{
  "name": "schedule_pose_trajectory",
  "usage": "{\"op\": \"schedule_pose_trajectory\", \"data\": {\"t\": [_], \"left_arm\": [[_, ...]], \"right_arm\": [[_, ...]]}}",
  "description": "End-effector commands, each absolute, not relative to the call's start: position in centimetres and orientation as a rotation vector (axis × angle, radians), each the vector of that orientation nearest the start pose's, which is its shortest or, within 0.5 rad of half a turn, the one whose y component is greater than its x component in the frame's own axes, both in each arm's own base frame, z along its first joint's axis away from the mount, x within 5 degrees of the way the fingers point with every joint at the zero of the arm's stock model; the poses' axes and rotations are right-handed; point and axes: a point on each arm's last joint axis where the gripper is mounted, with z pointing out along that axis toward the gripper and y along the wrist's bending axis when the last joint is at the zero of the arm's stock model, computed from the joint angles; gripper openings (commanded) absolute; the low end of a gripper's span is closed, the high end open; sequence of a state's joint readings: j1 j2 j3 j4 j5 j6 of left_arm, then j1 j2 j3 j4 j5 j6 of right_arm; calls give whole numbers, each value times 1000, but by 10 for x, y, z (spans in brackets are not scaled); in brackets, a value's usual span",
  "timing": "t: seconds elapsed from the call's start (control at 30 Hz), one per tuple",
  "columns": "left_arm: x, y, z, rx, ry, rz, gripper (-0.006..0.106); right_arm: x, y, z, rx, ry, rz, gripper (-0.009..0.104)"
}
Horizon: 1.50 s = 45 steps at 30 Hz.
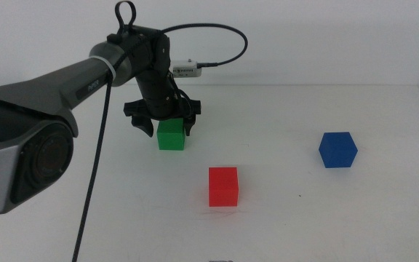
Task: Stack red cubes first, then green, then blue cubes in a specific spot.
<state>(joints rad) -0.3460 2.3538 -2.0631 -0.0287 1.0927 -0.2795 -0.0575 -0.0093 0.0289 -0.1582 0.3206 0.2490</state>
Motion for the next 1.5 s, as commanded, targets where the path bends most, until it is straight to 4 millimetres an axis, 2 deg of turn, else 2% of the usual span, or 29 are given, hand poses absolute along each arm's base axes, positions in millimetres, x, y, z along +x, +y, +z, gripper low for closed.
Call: {"op": "schedule_pose_trajectory", "data": {"t": [0.0,0.2,0.37,0.5,0.57,0.77,0.87,1.0,1.1,1.3,1.47], "left_arm": [[472,-174,216,101,2764,-217,93],[474,-175,212,105,2763,-216,81],[472,-174,214,106,2779,-210,52],[461,-169,238,109,2792,-204,30],[455,-167,254,116,2787,-190,24],[424,-168,290,151,2785,-189,23],[399,-175,292,122,2779,-193,23],[359,-193,300,24,2721,-167,23],[340,-214,307,-15,2664,-172,23],[323,-257,303,-10,2663,-240,23],[321,-274,289,9,2706,-254,23]], "right_arm": [[53,-7,189,144,1701,-29,80],[53,-7,189,144,1701,-29,80],[53,-7,189,144,1701,-29,80],[53,-7,189,144,1701,-29,80],[53,-7,189,144,1701,-29,80],[53,-7,189,144,1701,-29,80],[53,-7,189,144,1701,-29,80],[53,-7,189,144,1701,-29,80],[53,-7,189,144,1701,-29,80],[53,-7,189,144,1701,-29,80],[53,-7,189,144,1701,-29,80]]}}
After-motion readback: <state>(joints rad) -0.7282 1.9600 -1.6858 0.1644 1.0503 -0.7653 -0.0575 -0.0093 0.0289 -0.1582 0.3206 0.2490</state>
